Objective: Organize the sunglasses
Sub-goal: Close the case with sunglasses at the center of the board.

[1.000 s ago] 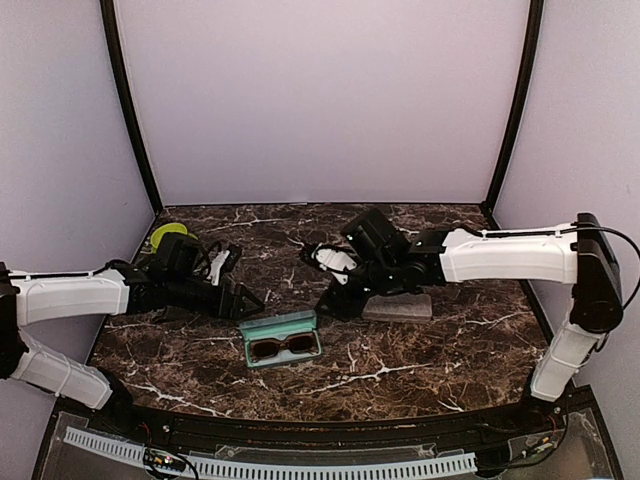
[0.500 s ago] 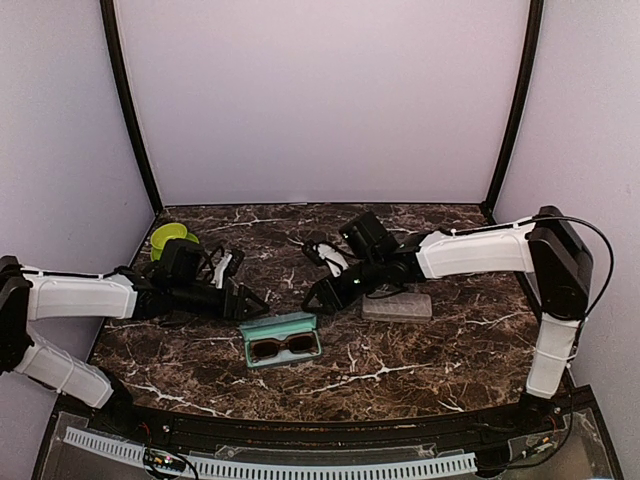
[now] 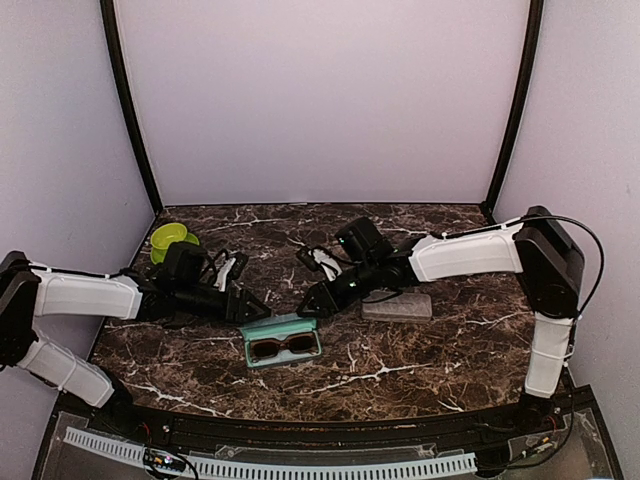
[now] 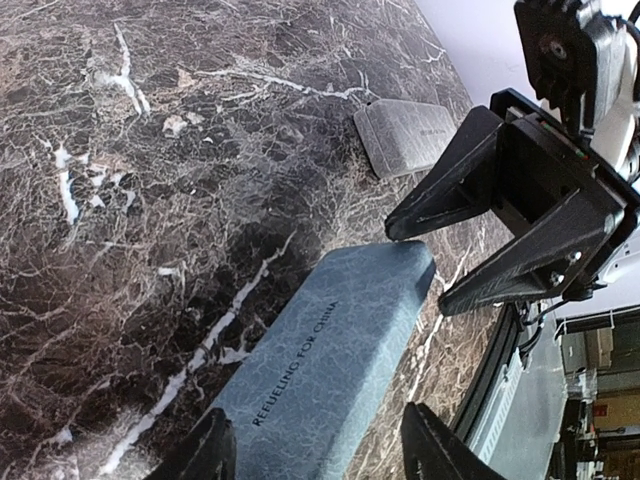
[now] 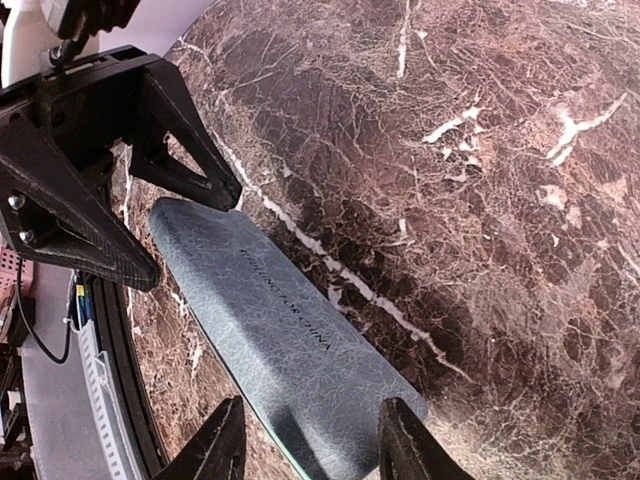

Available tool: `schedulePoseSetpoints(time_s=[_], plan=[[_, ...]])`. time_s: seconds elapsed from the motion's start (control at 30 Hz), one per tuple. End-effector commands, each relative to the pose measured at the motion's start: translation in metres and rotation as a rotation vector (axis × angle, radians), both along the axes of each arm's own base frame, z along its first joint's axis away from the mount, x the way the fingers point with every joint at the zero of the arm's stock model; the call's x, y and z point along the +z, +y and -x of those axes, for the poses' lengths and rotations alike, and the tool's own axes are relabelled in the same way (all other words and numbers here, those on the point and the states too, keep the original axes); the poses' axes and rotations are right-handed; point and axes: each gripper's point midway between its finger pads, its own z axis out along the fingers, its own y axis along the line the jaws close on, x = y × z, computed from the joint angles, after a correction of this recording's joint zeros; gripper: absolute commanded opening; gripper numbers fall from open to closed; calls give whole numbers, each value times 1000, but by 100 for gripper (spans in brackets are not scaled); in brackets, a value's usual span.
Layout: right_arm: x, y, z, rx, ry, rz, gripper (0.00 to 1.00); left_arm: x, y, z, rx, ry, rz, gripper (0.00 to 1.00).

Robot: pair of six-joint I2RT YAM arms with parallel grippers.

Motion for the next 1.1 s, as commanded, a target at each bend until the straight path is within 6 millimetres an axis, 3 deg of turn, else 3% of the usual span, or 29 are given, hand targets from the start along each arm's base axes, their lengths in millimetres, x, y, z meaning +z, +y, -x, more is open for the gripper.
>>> schedulePoseSetpoints(time_s=[0.0,0.3,0.67,1.07], plan=[[6,8,-3,14,-10,-40,44,-2,1,4,-15,-16,3,57],[0,5,-2,5,-12,-34,37,-10,2,12,-22,-7,14,42],[-11,5,6,-2,-56,19,33,-15,4,17,-14,-34,-30,42],[-27,3,22,0,-92,72,31,-27,-2,37,-17,-99,-154,41]])
